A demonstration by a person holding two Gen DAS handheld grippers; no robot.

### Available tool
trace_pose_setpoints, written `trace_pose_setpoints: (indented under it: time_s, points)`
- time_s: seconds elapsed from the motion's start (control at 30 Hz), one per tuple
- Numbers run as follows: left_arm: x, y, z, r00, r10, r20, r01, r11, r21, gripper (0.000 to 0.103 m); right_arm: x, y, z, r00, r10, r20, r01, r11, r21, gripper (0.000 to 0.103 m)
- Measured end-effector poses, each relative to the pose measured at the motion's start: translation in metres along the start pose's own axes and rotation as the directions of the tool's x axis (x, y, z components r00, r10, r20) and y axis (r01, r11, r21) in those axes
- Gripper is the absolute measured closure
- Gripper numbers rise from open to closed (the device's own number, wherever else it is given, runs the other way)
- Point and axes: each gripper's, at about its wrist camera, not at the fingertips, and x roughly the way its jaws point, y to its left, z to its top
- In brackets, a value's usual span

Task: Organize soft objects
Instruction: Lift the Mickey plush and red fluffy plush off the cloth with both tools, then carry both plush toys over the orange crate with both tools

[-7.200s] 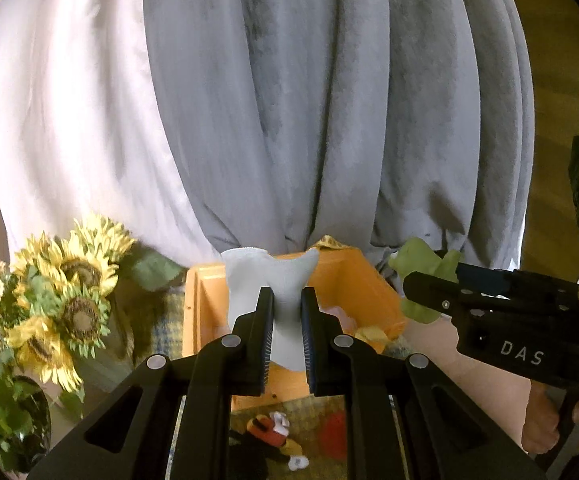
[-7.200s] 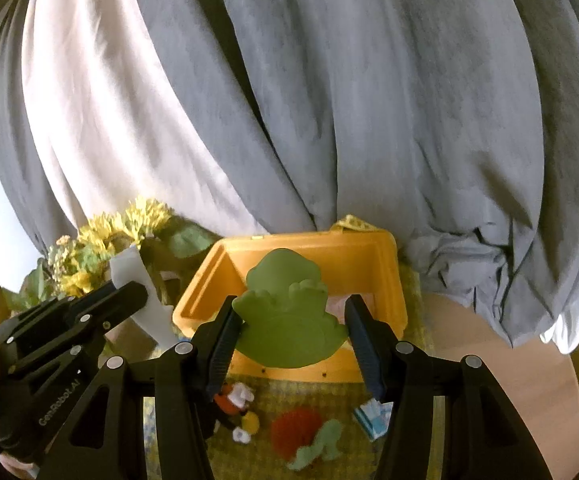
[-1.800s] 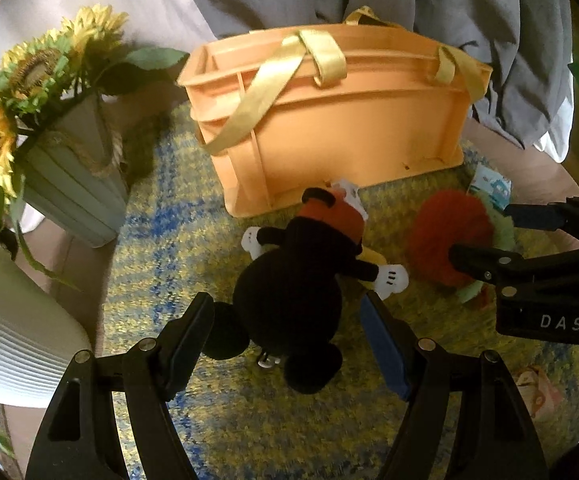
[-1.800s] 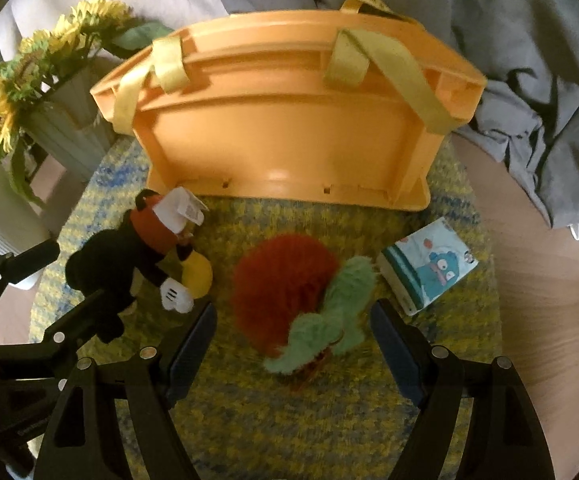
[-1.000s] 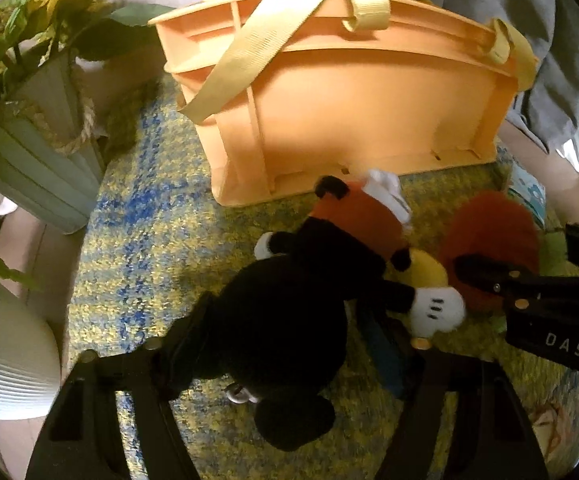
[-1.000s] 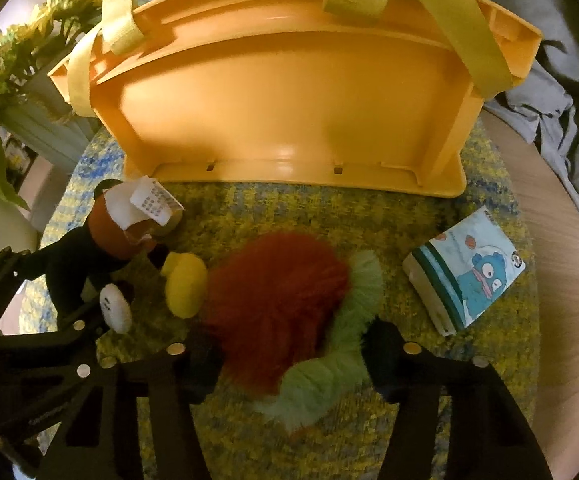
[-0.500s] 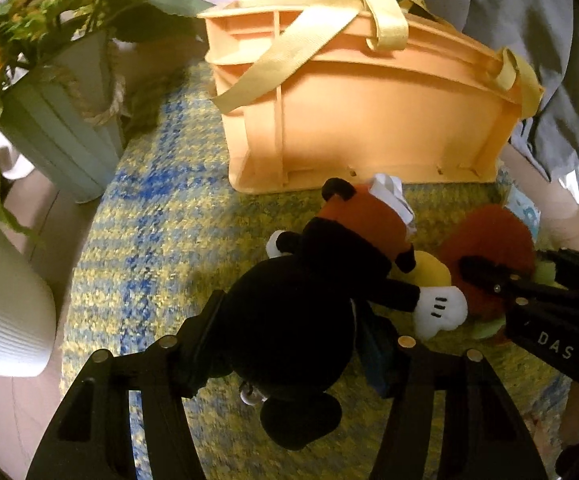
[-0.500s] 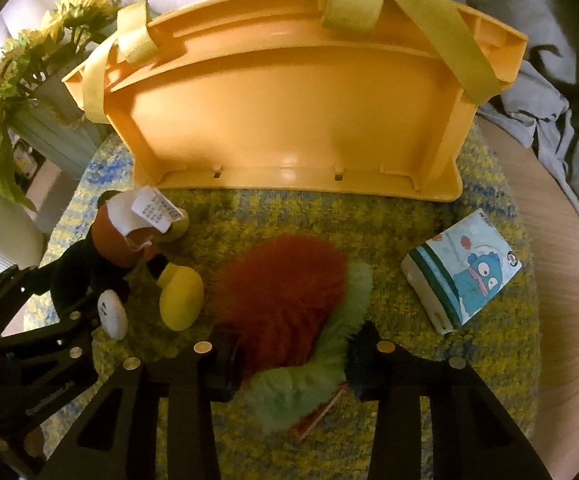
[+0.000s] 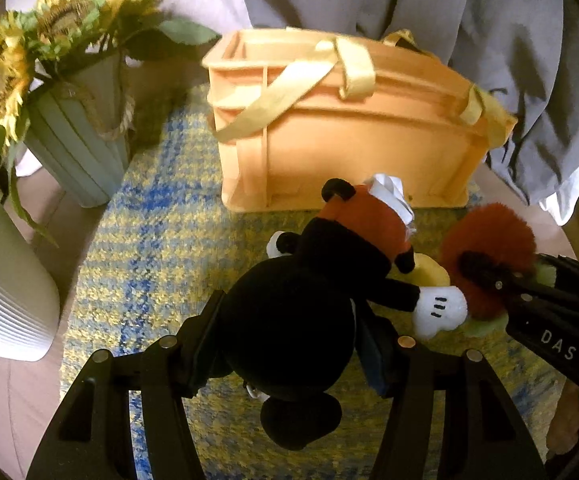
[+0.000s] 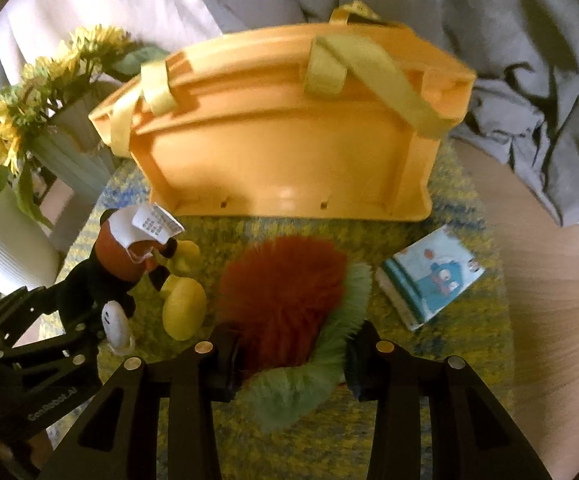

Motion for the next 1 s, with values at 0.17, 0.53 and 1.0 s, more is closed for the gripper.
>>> trace_pose_setpoints:
  time_s: [0.17,0.53,1.0]
  points:
    - [-0.019,-0.002,0.008,0.999,-0.014,0.047,0.014,1.0,-0.007,0.044,-0.021,0.004,0.007,0.998,0.001,0.059,-0.001,1.0,-0.001,0.063]
    - [-0.061,-0.006,0.028,0.984,-0.028,0.177,0.027,1.0,0.009,0.044,-0.065,0.014,0.023,0.982,0.01,0.19,-0.006,1.0,-0.021,0.063]
    - [-0.101,-0.014,0.058,0.944,-0.039,0.326,0.021,0.998,0.057,0.044,-0.116,0.015,0.048,0.934,-0.007,0.357,0.019,0.999,-0.031,0.063]
